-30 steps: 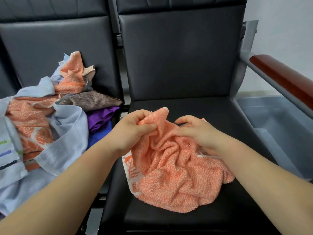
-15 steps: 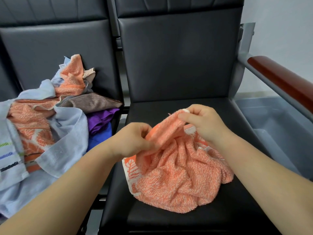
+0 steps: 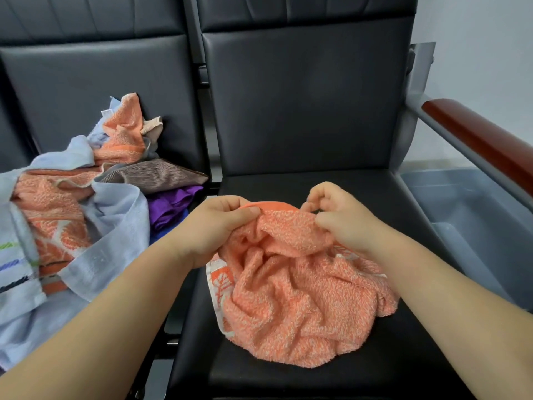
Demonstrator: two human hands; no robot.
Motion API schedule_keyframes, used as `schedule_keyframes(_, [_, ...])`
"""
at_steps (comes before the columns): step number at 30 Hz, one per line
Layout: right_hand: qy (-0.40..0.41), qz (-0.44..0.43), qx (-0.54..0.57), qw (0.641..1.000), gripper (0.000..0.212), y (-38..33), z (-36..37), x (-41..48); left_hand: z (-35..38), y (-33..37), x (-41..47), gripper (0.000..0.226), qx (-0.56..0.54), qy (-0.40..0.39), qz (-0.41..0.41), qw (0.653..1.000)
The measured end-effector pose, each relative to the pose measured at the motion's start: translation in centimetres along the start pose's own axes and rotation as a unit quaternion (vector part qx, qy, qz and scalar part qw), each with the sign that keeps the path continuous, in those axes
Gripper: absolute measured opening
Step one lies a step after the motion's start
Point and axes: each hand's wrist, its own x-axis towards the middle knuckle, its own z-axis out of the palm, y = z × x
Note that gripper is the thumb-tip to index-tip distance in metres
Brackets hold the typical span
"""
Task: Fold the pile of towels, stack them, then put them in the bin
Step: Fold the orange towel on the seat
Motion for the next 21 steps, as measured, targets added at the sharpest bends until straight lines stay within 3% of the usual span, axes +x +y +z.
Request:
schedule_keyframes(2, [-0.082,0.004,-0.055,0.995,0.040,-1.0,0.1,-0.3,0.0,0.2,0.0,0.017,0.066,0.005,0.018,0.998])
schedule_keyframes(5, [-0.134,-0.004,-0.124,0.983,0.019,-2.4,0.8,-1.1,0.7,0.7,-0.4,0.021,0.132,0.010,0.047,0.990])
schedule_keyframes(6, [-0.123,-0.018,-0.171,0.978,0.013,-2.7,1.0,-1.3,0.9,0.9,-0.6,0.021,0.146,0.009,0.058,0.988])
schedule_keyframes(8, [-0.076,-0.046,-0.222,0.971,0.032,-2.7,1.5,-1.3,1.2,1.4,-0.8,0.017,0.172,0.010,0.083,0.981])
schedule_keyframes(12, [-0.003,-0.071,-0.131,0.989,0.048,-1.7,1.1,-0.8,-0.3,2.4,-1.6,0.022,0.222,-0.092,0.058,0.969])
schedule_keyframes(14, [0.021,-0.060,-0.149,0.987,0.049,-1.2,0.4,-0.5,-1.8,2.4,-1.6,0.021,0.336,-0.116,0.044,0.934])
schedule_keyframes(17, [0.068,-0.036,-0.171,0.982,0.042,-0.5,-1.2,0.0,-3.6,2.1,-1.2,0.016,0.472,-0.028,0.060,0.879])
schedule_keyframes(21, [0.035,-0.035,-0.179,0.983,0.012,-1.1,-2.2,-0.4,-3.9,2.0,-0.9,0.011,0.427,0.051,0.099,0.898])
